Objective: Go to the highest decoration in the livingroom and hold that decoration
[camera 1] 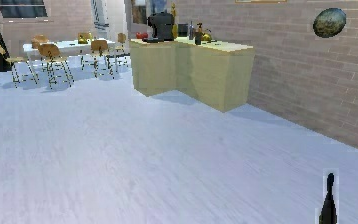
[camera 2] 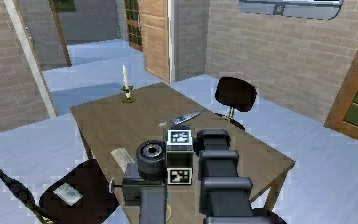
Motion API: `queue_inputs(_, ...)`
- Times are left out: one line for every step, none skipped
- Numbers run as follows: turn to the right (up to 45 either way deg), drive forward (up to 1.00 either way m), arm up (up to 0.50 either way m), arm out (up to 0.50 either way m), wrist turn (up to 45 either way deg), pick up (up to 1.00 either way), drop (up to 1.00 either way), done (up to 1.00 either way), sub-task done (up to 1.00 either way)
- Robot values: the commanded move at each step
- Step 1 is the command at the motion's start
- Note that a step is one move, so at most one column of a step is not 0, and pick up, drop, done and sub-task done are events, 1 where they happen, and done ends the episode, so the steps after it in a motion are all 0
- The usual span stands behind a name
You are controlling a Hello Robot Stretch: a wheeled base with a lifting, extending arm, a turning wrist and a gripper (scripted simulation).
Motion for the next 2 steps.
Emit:
queue_inputs(0.0, 0.00, 0.00, 0.00, 45.0, 0.00, 0.00, 0.00, 0.00)
queue_inputs(0.0, 0.00, 0.00, 0.00, 45.0, 0.00, 0.00, 0.00, 0.00)
